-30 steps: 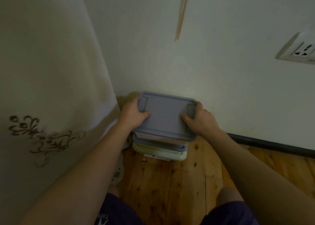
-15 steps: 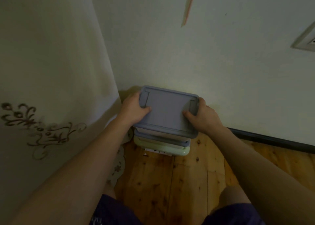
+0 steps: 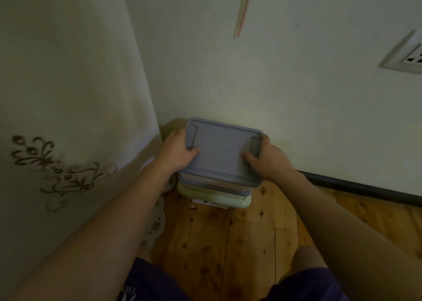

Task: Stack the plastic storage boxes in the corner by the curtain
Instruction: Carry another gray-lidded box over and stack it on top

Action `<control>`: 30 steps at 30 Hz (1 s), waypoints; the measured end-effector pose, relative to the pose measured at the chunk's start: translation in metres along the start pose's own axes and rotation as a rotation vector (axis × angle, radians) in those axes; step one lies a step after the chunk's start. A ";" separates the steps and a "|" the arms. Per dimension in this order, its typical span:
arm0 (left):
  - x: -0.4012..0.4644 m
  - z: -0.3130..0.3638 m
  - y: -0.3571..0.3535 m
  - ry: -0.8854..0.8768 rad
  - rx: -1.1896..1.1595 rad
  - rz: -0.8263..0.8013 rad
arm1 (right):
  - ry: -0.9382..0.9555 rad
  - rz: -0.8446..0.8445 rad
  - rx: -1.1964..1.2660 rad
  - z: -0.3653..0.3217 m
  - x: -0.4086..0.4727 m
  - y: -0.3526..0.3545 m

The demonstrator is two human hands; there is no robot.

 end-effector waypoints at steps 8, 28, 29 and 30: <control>-0.005 0.001 0.000 0.019 0.016 -0.035 | -0.017 -0.059 -0.015 -0.003 0.001 0.000; -0.005 0.006 0.018 0.057 0.096 0.071 | 0.006 -0.012 -0.195 -0.009 0.002 0.033; -0.005 0.008 0.022 0.050 0.082 0.104 | 0.011 0.010 -0.190 -0.012 0.002 0.037; -0.003 0.011 0.023 0.036 0.061 0.133 | 0.019 0.030 -0.180 -0.014 0.003 0.040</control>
Point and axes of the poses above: each hand's wrist, its own x-axis towards the middle knuckle, its own y-axis out of the back of the hand, z = x × y, the point moved 1 cm from there along x, towards the middle knuckle, and after that the axes turned 6 degrees about -y, right-handed, at the moved point
